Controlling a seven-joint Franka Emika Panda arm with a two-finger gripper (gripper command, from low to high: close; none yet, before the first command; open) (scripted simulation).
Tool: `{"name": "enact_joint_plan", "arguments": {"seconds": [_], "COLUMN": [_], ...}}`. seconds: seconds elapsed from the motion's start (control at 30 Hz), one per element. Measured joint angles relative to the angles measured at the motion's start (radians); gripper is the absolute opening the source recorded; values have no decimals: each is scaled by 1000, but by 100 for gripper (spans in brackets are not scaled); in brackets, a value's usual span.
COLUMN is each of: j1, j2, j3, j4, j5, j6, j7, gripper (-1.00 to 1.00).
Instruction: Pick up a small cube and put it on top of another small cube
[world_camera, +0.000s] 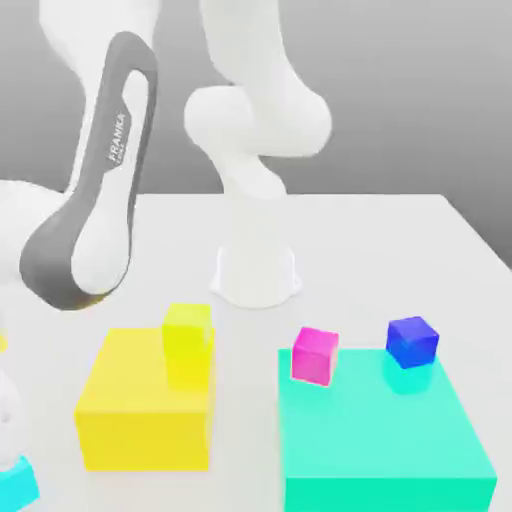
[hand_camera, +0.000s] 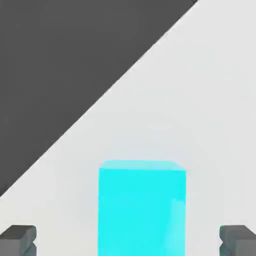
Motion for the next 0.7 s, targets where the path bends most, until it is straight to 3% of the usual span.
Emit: {"name": "enact_joint_plan", "arguments": {"seconds": [0.03, 0.07, 0.27, 0.43, 0.7], "j1": [-9, -13, -15, 17, 202], "j2": [36, 55, 64, -72, -347], "j3": [11, 16, 19, -19, 143], "j4": [8, 12, 14, -17, -186], "j5": [11, 18, 22, -23, -67], "j6": [28, 42, 49, -56, -148], "j7": [-8, -13, -15, 16, -5], "gripper": [0, -100, -100, -100, -100]}}
